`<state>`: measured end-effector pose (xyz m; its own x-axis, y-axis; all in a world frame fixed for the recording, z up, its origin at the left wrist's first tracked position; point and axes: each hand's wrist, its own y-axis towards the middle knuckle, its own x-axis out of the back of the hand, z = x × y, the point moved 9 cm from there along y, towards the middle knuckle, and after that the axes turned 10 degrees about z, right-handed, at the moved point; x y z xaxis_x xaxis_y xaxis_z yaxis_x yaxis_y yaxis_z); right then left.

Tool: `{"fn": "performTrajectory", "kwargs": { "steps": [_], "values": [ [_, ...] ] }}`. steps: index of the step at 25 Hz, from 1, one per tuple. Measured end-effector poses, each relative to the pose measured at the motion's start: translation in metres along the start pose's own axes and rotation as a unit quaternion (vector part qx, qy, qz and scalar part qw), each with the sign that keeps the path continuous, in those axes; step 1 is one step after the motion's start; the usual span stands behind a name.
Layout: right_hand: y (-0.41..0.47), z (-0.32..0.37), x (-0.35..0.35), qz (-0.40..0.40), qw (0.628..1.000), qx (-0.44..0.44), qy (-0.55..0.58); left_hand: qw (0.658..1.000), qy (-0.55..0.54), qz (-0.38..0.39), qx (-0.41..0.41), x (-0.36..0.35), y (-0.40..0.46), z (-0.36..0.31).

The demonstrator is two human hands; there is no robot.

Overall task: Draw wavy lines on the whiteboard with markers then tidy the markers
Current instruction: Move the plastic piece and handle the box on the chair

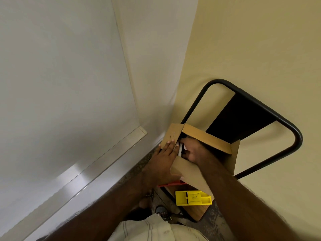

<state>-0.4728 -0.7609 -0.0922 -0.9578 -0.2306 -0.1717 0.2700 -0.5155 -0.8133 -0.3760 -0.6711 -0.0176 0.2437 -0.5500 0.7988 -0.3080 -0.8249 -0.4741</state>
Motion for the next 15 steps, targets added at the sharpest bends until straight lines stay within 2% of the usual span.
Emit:
{"fn": "performTrajectory", "kwargs": {
  "steps": [9,15],
  "values": [
    [-0.017,0.001,0.001,0.045,0.996,0.004,0.083,1.0,0.002,-0.006,0.013,0.0,-0.006,-0.004],
    [-0.059,0.011,0.027,0.049,0.999,-0.01,0.003,0.999,0.008,0.01,0.032,0.002,-0.007,-0.002]
  ]
}}
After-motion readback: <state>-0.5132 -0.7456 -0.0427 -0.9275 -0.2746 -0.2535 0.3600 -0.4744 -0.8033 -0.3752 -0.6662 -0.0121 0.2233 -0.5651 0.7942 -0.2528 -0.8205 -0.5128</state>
